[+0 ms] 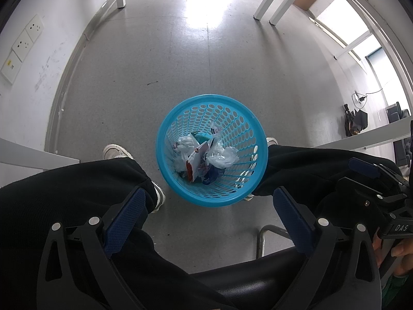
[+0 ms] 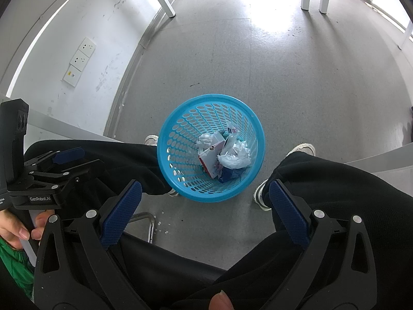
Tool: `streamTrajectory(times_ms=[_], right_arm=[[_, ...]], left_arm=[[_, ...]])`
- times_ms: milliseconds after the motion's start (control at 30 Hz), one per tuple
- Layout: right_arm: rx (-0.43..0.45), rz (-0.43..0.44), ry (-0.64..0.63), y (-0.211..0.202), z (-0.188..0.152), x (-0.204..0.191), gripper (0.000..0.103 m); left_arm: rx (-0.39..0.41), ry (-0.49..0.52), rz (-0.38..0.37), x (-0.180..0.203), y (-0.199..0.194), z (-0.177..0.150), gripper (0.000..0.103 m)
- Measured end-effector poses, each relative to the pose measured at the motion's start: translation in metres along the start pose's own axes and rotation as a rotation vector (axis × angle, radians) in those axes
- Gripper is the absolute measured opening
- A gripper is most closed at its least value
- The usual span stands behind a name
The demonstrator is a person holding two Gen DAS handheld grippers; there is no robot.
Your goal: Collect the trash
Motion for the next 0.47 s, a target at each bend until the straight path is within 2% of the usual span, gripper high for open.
streamTrajectory(times_ms=[467], right_arm=[[0.000,0.001,-0.002,0.0001,0.0000,0.0003,0.095]], left_arm=[[-0.011,-0.006,-0.007,-0.0042,0.0026,-0.0031,0.097]])
Point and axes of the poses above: each gripper's, at about its wrist camera, not at the fingertips, and y roughly the way its jaws point, x to its right, z to its top, the point moved 2 cm from there along y, roughly the way its jaws point, and after that the axes turned 12 degrees about -x, right-handed, at the moved point
